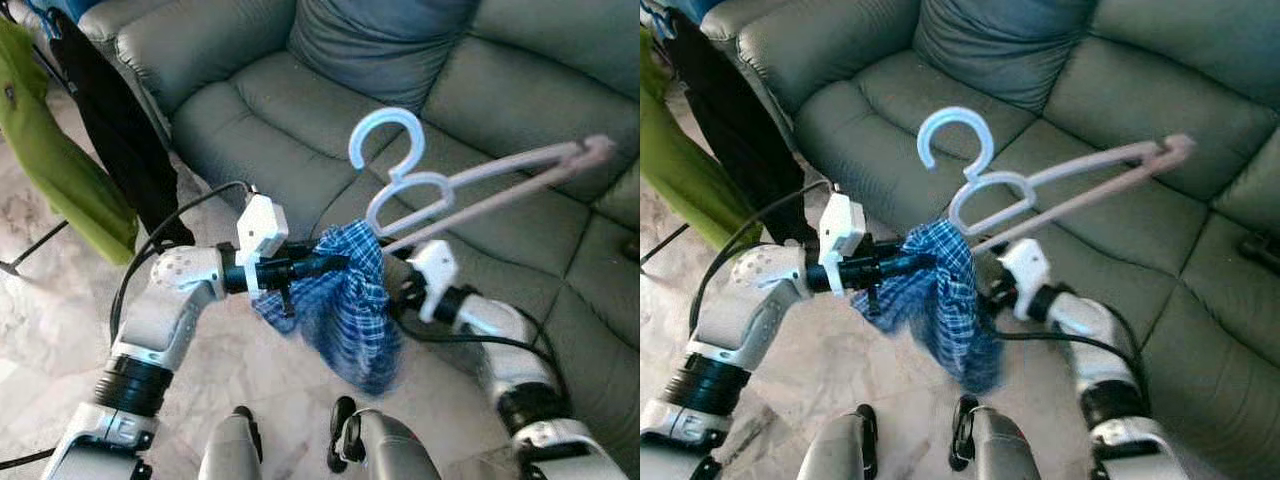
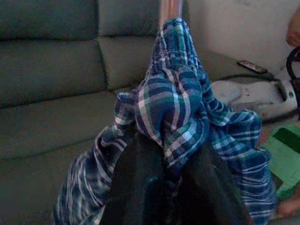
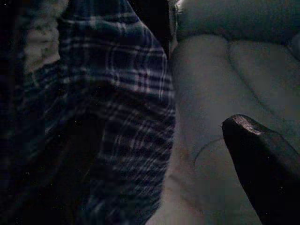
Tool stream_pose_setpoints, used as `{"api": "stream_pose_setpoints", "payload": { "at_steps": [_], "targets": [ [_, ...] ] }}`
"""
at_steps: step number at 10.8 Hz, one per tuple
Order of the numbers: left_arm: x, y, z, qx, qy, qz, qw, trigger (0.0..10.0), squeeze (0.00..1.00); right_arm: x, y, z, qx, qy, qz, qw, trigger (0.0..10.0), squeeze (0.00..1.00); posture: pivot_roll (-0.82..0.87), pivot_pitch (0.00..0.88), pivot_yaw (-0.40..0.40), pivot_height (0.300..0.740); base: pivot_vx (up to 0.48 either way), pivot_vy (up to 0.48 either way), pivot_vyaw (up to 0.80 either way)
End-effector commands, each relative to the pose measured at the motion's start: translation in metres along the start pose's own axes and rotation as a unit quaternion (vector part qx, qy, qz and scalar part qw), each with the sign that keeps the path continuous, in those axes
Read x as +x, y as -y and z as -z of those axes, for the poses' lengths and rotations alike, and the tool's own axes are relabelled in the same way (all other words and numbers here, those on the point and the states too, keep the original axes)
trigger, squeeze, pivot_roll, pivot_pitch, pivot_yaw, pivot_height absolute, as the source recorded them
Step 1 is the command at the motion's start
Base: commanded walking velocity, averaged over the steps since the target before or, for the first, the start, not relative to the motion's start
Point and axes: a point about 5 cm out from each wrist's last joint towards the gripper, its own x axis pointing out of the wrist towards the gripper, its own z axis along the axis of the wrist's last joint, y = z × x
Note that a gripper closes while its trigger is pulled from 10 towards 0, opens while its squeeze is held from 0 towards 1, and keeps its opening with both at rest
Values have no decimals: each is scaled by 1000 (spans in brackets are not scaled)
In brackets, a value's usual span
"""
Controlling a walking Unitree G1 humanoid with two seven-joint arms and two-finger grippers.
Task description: Hang hanger
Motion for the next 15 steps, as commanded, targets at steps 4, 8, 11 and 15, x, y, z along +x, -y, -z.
{"api": "stream_pose_setpoints", "payload": {
  "at_steps": [4,8,11,15],
  "targets": [
    [3,-6,-13,35,22,-16,999,0,0,-5,-3,1,25,0,-3,1000,10000,1000,-13,243,-23,740,0,0,0],
    [1,-13,-9,57,17,-52,997,0,0,2,-17,-7,77,13,-70,994,10000,918,-11,246,-24,740,0,0,0],
    [-6,-19,5,58,-2,-77,995,0,0,-9,-16,-14,101,7,-104,989,10000,0,-19,248,-21,740,0,0,0],
    [-11,-28,12,109,-27,-119,986,0,0,-22,10,-3,17,-88,-51,995,10000,0,-20,250,-21,740,0,0,0]
  ]
}}
